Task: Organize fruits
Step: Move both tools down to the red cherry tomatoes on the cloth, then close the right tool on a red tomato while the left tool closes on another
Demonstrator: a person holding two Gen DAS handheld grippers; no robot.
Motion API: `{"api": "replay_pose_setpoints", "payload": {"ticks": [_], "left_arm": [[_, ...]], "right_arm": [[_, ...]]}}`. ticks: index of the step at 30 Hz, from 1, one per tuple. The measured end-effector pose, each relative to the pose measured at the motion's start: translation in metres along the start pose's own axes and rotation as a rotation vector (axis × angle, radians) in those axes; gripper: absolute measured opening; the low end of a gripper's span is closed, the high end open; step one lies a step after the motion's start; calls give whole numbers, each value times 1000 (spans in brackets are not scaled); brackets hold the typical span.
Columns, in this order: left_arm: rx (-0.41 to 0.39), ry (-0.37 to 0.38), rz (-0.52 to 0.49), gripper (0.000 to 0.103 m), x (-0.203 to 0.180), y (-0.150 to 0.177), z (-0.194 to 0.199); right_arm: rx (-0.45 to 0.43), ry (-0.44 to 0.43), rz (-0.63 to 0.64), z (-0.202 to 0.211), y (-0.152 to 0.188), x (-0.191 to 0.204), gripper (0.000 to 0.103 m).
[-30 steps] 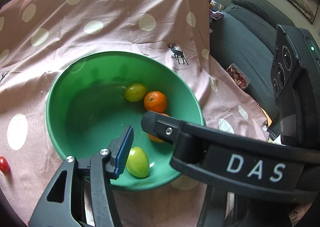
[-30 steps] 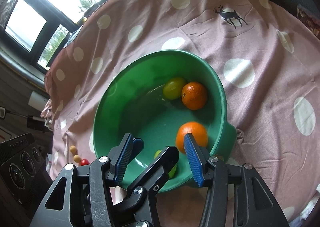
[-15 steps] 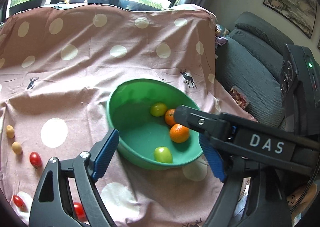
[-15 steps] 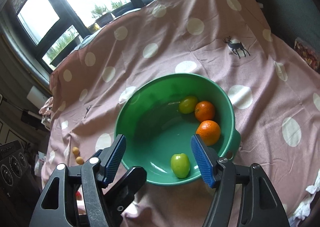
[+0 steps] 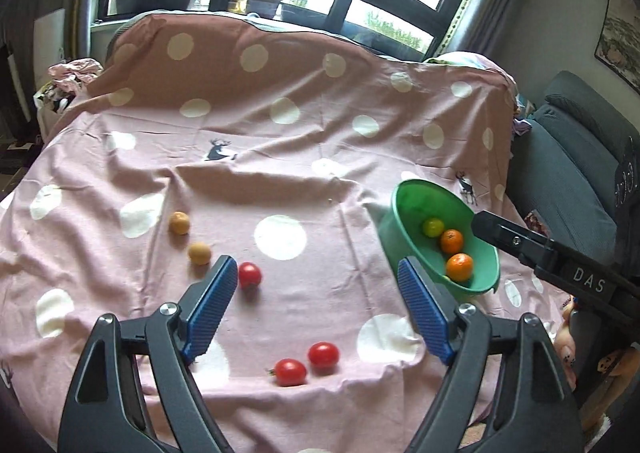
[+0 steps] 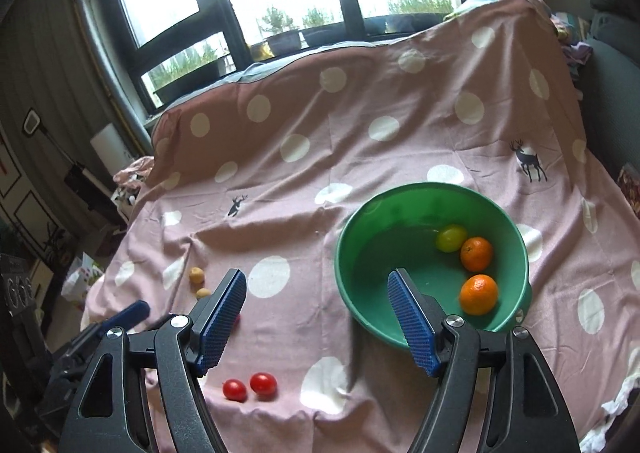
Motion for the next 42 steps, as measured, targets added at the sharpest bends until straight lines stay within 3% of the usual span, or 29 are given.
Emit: {"api": "replay_pose_setpoints", "payload": {"ticks": [5, 12, 15, 18, 24, 28, 31, 34, 42], "left_arm": [[30, -20, 39, 82, 33, 18, 9], [94, -66, 99, 79, 68, 32, 1], [115, -67, 135, 72, 82, 35, -8], [172, -145, 159, 61, 96, 44, -20], [223, -135, 179, 54, 101, 52, -31], [229, -116, 161, 38, 98, 54, -33], [239, -165, 133, 37, 98, 57, -36], [261, -148, 166, 37, 103, 59, -39], [304, -138, 213, 37, 110, 65, -45]], "right_arm": [[36, 32, 64, -12, 9, 21, 74], [139, -12, 144, -40, 29, 52, 74], [190, -43, 168, -52, 39, 65, 74], [251, -88, 173, -64, 48, 75, 74], [354, -160, 157, -86, 63, 87, 74], [387, -176, 164, -90, 69, 90, 74], [392, -150, 197, -91, 75, 90, 74], [399, -143, 196, -92, 81, 85, 74], [479, -140, 176, -104, 100, 80, 57]]}}
Point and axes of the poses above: each gripper's, at about its wrist camera, not at the fingertips, and z roughly against the way its jaws point, x to its left, y to its underside, the point moved 3 cm from there along -z, roughly the way its jaws point, and after that the axes turned 11 degrees about y, right-handed, at the moved point
